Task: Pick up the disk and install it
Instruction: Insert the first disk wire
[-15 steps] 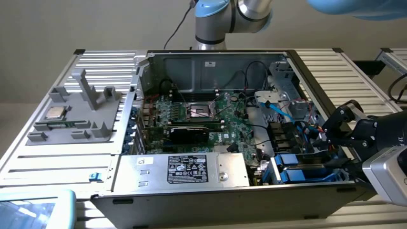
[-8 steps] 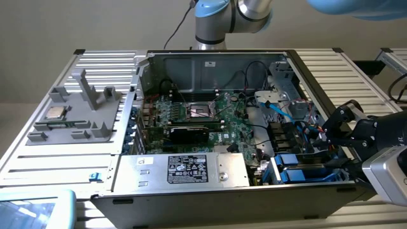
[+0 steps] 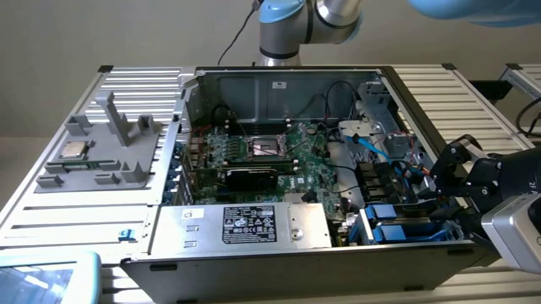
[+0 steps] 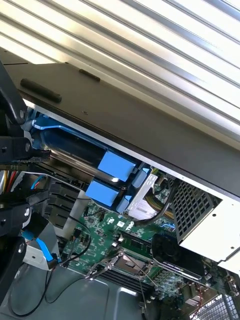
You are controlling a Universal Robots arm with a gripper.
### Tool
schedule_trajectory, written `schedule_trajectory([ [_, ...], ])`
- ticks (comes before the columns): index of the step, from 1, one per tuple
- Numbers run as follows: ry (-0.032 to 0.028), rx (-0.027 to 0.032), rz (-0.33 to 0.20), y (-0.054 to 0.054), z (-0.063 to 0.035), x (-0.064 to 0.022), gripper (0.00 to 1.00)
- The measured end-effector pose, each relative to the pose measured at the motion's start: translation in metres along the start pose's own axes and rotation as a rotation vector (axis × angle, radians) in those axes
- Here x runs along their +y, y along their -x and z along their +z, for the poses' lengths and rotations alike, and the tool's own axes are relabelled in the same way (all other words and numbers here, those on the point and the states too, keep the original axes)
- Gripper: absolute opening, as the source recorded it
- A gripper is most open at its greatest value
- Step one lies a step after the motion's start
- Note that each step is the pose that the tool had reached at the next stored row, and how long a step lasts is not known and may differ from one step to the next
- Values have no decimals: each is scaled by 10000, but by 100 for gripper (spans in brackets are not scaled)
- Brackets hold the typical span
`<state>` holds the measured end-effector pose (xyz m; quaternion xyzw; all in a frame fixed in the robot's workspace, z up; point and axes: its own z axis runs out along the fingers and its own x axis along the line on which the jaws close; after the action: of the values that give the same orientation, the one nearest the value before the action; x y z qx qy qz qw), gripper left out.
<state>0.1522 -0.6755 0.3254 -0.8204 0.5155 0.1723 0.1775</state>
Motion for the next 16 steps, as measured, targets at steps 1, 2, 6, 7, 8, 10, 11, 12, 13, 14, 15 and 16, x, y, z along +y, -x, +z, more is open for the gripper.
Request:
schedule_trajectory([
  [1, 0, 0, 0, 0, 0, 0, 35],
  [2, 0, 0, 0, -1, 2, 0, 35],
  [6, -2, 0, 3, -4, 18, 0, 35],
  [7, -9, 3, 16, -1, 22, -2, 35],
  [8, -26, 9, 38, 3, 24, -4, 35],
  [10, -97, 28, 144, 2, 27, -3, 35],
  [11, -131, 39, 198, 2, 27, -4, 35],
  [12, -157, 46, 236, 2, 27, -4, 35],
  [13, -168, 49, 249, 3, 27, -5, 35],
  [14, -168, 48, 249, 3, 27, -5, 35],
  [15, -169, 49, 251, 3, 27, -5, 35],
  [16, -169, 49, 252, 3, 27, -4, 35],
])
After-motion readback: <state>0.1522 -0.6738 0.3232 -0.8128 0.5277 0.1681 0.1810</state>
